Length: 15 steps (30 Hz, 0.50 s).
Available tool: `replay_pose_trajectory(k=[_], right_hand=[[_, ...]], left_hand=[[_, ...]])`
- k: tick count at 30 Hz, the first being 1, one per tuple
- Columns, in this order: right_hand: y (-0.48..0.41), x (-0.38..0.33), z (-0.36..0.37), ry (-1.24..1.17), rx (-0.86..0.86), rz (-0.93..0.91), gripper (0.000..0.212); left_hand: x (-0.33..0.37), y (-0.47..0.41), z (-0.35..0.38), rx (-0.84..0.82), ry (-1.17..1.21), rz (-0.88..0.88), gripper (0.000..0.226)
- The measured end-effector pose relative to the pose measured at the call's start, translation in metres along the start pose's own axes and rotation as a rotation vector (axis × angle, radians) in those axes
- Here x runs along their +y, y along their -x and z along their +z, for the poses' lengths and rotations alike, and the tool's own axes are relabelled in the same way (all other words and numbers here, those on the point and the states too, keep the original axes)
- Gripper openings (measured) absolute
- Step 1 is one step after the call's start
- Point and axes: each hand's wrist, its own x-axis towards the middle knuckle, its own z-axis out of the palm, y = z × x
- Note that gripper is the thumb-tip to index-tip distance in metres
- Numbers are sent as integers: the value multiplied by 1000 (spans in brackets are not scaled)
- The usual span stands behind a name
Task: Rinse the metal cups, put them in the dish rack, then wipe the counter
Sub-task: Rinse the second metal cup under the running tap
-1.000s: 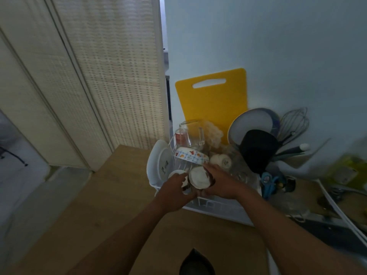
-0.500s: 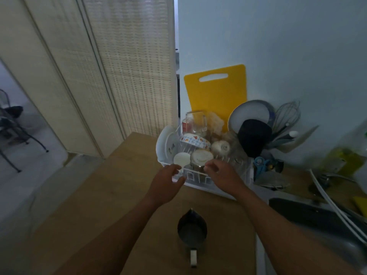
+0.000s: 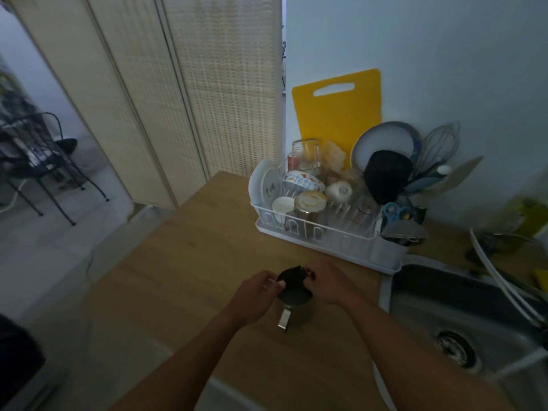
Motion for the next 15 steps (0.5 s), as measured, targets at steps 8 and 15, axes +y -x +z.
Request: replay_pose_trajectory(k=[8, 15], right_hand=[[48, 36, -41, -190, 172, 243, 21], [123, 93, -70, -788, 226, 465, 7]], left_hand=[[52, 13, 42, -292, 576, -248, 52], [109, 9, 101, -378, 709, -182, 44]])
